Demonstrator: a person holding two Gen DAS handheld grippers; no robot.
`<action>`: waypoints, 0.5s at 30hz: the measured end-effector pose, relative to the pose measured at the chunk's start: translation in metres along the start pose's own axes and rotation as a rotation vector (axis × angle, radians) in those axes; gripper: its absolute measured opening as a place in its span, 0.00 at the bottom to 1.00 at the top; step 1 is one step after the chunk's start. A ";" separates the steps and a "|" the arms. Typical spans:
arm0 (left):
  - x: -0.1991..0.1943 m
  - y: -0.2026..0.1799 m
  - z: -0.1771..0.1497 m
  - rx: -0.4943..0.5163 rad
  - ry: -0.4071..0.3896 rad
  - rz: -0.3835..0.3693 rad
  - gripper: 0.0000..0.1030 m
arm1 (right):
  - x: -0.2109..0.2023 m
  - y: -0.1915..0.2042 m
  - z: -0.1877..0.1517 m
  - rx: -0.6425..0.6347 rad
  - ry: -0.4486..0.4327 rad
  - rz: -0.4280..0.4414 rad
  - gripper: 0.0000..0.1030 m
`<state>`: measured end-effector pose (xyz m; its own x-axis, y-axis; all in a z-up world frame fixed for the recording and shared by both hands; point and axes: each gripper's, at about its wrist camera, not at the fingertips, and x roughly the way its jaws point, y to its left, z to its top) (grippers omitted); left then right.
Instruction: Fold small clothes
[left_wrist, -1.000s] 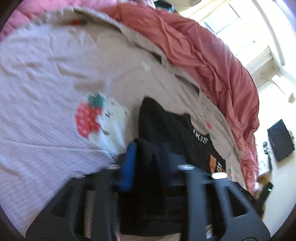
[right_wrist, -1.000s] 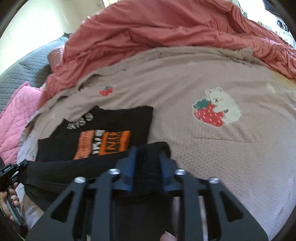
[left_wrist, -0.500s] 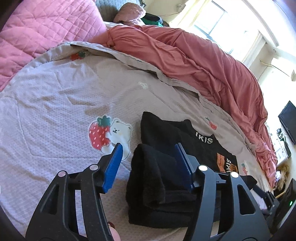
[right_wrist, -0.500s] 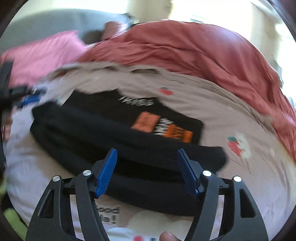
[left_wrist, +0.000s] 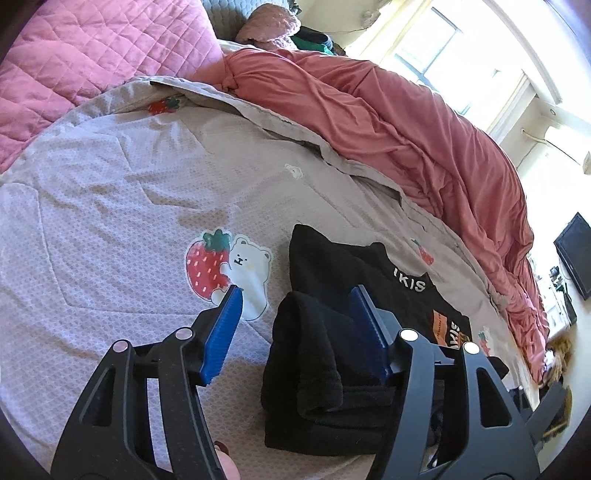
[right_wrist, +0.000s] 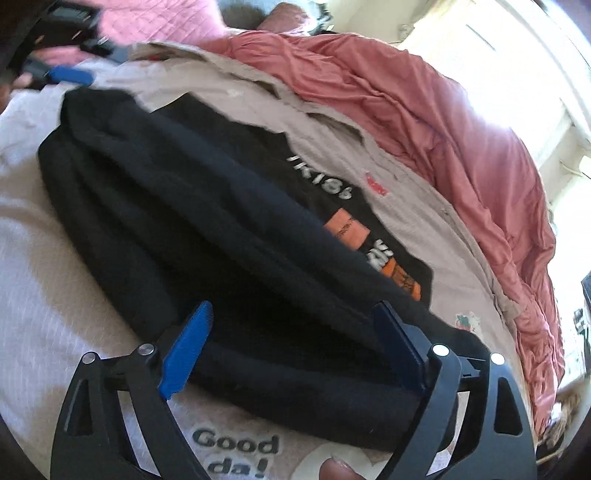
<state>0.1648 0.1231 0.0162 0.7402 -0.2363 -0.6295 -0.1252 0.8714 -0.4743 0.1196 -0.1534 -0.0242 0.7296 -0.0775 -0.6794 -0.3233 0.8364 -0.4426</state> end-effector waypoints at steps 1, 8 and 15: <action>0.000 0.001 0.001 -0.004 -0.001 -0.001 0.52 | 0.000 -0.007 0.005 0.027 -0.010 -0.017 0.84; -0.003 0.010 0.003 -0.028 -0.011 0.010 0.54 | 0.013 -0.053 0.044 0.153 -0.030 0.004 0.84; 0.004 0.019 0.003 -0.057 0.041 0.037 0.55 | -0.006 -0.073 0.045 0.191 -0.065 0.066 0.84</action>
<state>0.1678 0.1399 0.0065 0.7065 -0.2228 -0.6717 -0.1901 0.8545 -0.4834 0.1666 -0.1897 0.0387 0.7499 0.0109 -0.6615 -0.2564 0.9265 -0.2755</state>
